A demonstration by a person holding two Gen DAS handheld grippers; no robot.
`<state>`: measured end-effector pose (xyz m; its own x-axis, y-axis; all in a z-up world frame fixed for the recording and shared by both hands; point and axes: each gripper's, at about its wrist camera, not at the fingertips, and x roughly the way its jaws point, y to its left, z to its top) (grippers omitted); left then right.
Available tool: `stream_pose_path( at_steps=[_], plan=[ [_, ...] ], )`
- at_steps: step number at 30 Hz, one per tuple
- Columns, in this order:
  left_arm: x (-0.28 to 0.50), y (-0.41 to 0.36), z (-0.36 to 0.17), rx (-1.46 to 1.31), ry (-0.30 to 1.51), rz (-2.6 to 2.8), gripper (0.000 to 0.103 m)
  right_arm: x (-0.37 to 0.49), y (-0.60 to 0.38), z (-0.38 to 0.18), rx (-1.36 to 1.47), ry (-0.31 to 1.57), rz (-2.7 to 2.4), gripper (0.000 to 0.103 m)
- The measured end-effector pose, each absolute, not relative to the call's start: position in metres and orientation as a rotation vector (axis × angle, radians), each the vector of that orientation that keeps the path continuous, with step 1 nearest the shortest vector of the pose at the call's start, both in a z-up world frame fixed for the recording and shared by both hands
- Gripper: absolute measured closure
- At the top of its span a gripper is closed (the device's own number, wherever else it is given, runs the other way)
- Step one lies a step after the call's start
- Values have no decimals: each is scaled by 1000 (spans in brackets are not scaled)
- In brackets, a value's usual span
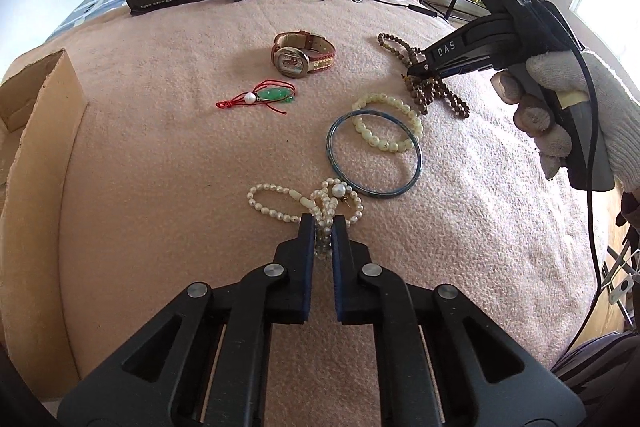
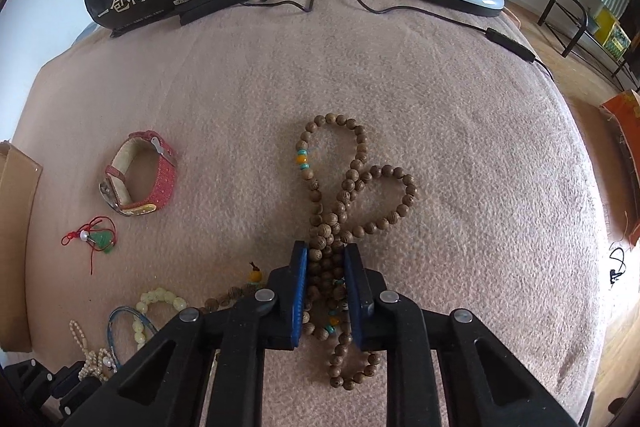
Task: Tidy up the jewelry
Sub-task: 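Close the left tool on the pearl necklace while the right tool grasps the wooden beads, then carry the pearl necklace with the left tool while the right tool carries the wooden beads over the box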
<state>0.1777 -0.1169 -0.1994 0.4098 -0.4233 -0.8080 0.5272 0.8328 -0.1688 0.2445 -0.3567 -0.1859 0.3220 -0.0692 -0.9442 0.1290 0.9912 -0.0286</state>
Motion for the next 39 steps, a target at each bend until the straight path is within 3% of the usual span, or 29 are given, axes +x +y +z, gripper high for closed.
stream_pose_path(
  at_steps=[3,39],
  plan=[
    [177,-113,-191,99,964,-600,98,241,-360,-182,56,1224,-132,92],
    [140,-70,-83,56,743,-525,99,167,-344,-74,8,1037,-36,92]
  ],
)
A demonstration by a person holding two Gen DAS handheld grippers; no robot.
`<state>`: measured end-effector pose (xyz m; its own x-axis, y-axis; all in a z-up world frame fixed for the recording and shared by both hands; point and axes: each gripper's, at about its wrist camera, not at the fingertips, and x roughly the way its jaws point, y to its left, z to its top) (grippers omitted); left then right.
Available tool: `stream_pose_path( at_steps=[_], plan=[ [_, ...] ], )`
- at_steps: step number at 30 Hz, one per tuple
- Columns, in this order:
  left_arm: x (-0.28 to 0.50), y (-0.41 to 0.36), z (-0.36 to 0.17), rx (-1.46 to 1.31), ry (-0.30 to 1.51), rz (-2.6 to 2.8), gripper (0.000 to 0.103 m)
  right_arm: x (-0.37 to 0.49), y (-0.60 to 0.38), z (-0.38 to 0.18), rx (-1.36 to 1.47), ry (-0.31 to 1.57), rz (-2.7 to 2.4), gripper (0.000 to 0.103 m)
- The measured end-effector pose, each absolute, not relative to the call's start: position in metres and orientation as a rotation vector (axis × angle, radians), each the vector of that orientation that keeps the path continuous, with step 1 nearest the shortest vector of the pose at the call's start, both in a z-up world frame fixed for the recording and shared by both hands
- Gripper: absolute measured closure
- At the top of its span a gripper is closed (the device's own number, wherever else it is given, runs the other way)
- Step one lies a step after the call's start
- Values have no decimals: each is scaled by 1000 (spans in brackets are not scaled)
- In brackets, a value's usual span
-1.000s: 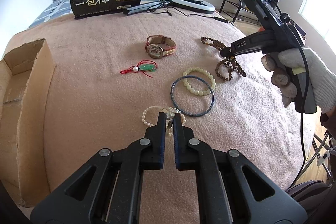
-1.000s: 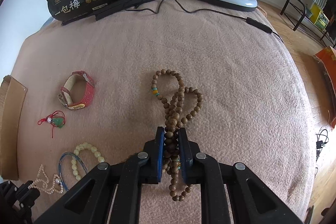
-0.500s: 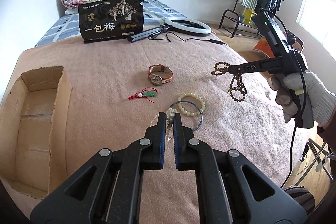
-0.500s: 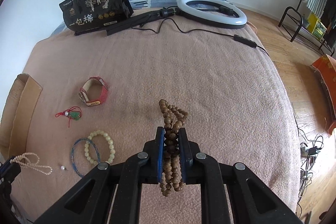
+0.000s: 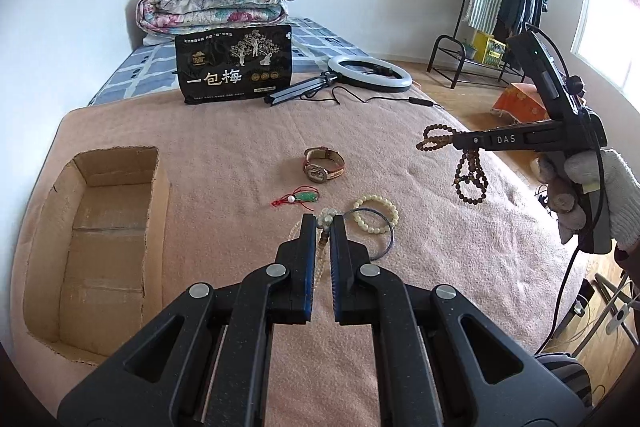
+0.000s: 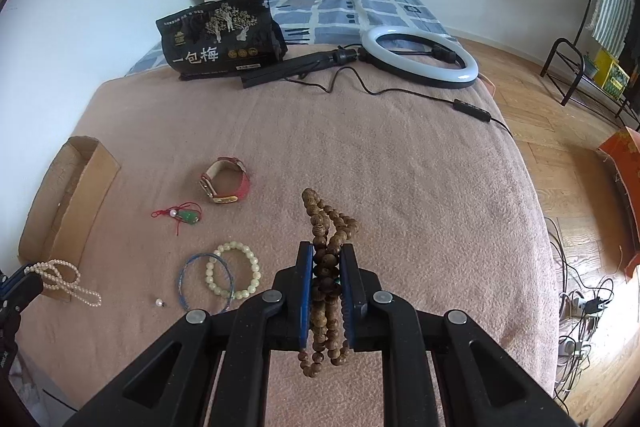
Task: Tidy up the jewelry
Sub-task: 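Carry the pearl necklace with the left tool while the right tool carries the wooden beads over the box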
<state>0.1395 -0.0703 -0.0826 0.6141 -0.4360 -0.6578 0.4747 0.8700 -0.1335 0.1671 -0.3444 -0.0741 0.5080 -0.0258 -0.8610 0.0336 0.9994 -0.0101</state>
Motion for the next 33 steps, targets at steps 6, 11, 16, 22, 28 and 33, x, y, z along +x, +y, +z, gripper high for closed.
stream_pose_path(
  at_steps=[6,11,16,22,28,33],
  plan=[
    [139,-47,-73,43,725,-489,99,165,-318,-61,10,1017,25,92],
    [138,-24,-64,31,707,-444,99,168,-285,-53,-10,1000,89,92],
    [139,4,-56,11,692,-396,99,172,-249,-47,-33,987,153,92],
    [140,36,-49,2,676,-338,99,181,-209,-43,-51,977,222,92],
    [138,65,-46,-18,663,-284,99,188,-164,-40,-66,965,299,92],
    [140,90,-50,-34,667,-246,99,194,-124,-41,-77,962,364,92]
  ],
)
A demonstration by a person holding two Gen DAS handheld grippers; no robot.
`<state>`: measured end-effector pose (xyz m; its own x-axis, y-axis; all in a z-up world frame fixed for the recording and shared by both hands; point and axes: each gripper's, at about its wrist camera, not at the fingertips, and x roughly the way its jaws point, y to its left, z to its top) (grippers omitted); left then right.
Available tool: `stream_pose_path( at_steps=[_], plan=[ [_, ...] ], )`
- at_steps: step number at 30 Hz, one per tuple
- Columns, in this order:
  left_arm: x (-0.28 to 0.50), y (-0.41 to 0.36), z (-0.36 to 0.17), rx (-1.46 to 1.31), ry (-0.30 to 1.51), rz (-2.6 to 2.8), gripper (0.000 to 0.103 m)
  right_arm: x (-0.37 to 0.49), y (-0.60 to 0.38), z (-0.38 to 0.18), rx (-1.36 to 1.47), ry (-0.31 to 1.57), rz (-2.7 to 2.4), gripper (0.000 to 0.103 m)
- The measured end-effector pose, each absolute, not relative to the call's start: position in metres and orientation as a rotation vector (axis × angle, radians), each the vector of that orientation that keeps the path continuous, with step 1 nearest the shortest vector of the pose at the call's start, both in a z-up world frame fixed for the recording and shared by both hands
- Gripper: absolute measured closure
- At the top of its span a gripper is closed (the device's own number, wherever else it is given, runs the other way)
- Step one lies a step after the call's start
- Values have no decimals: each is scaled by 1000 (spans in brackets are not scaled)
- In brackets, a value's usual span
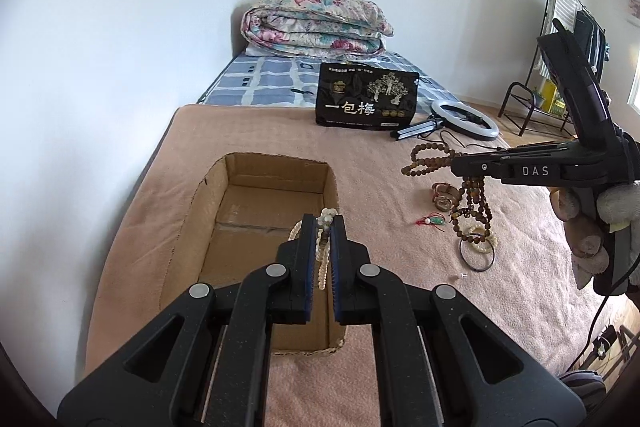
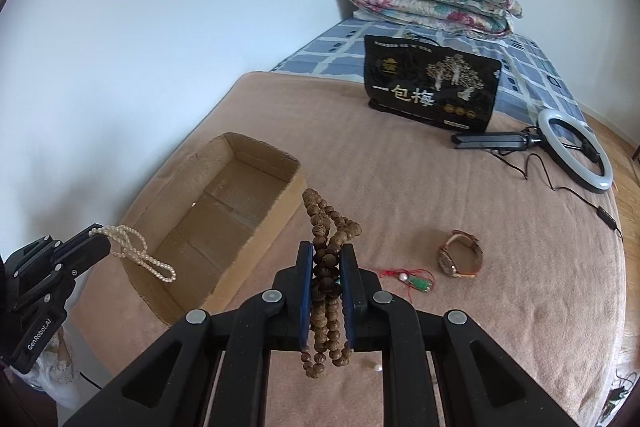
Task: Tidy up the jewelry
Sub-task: 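Carry the pearl necklace with the left tool while the right tool carries the wooden beads over the box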
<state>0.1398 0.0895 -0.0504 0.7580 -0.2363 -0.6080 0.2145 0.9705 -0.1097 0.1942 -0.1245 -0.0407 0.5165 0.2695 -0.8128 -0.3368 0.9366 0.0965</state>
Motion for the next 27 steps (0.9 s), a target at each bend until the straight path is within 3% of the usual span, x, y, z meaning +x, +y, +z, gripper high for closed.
stream_pose_path(
  at_steps=[27],
  plan=[
    [156,153,-95,-111,743,-165,99,234,1,-86,-89,1019,519,92]
  ],
)
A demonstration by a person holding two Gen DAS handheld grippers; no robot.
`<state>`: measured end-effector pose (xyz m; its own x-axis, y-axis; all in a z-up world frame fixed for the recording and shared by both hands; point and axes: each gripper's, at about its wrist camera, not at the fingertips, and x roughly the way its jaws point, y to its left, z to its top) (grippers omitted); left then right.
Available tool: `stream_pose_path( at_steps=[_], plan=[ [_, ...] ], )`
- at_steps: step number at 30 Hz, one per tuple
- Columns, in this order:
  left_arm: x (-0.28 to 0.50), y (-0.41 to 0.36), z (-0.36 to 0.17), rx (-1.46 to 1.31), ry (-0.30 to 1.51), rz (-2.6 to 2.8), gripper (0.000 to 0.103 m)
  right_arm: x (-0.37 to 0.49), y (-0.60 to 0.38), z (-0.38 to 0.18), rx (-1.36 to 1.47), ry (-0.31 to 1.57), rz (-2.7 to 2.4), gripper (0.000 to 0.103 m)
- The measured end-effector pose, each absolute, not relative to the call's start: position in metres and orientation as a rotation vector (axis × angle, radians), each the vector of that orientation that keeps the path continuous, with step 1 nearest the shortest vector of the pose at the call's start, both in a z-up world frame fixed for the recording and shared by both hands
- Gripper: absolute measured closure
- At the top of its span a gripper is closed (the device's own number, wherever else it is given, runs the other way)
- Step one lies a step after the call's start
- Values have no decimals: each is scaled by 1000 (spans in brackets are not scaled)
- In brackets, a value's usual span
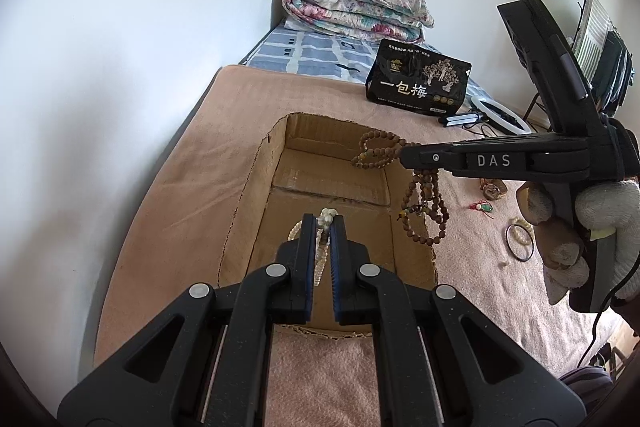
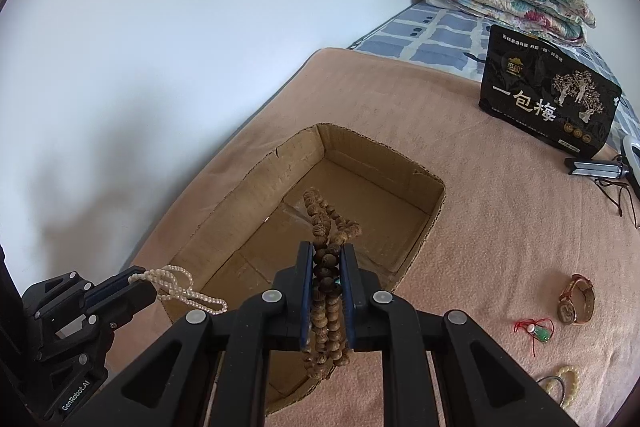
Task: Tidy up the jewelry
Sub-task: 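Carry the pearl necklace with the left tool while the right tool carries the wooden beads over the box, then open both tools to drop the pearls and wooden beads into the box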
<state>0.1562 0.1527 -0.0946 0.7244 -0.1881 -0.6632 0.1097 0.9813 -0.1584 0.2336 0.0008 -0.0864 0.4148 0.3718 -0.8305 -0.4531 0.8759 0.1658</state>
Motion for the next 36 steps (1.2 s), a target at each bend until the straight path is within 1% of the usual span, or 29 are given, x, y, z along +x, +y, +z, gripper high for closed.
stream_pose_path(
  at_steps=[10,11,13,14,15,16,17,18,19,20,21,23,25,36],
  plan=[
    [162,154,-112,-113,779,-164,99,242,9,-108,-86,1053,531,91],
    [163,153,-113,-113,782,-164,99,242,10,-108,-87,1053,532,87],
    [162,154,-114,-109,787,-161,99,243,11,-109,-93,1048,530,83],
    [163,152,-114,-107,787,-162,99,242,10,-108,-94,1041,530,72],
    [163,152,-114,-104,787,-163,99,242,10,-107,-93,1033,527,67],
    [163,151,-114,-99,790,-155,98,241,9,-105,-92,1027,524,57],
    [164,151,-115,-96,794,-144,87,240,8,-104,-90,1019,523,47],
    [164,150,-115,-95,798,-133,75,240,7,-102,-88,1011,522,42],
    [163,151,-115,-98,790,-124,51,239,6,-100,-89,1002,517,33],
    [161,151,-114,-103,774,-115,42,238,5,-98,-92,991,510,27],
    [160,152,-113,-108,765,-110,42,237,4,-97,-95,981,505,26],
    [159,152,-113,-111,771,-109,42,235,1,-95,-98,968,491,18],
    [157,151,-112,-106,771,-108,42,234,-3,-92,-92,957,478,14],
    [146,135,-101,-64,742,-120,42,222,-32,-80,-105,912,416,10]
  ],
)
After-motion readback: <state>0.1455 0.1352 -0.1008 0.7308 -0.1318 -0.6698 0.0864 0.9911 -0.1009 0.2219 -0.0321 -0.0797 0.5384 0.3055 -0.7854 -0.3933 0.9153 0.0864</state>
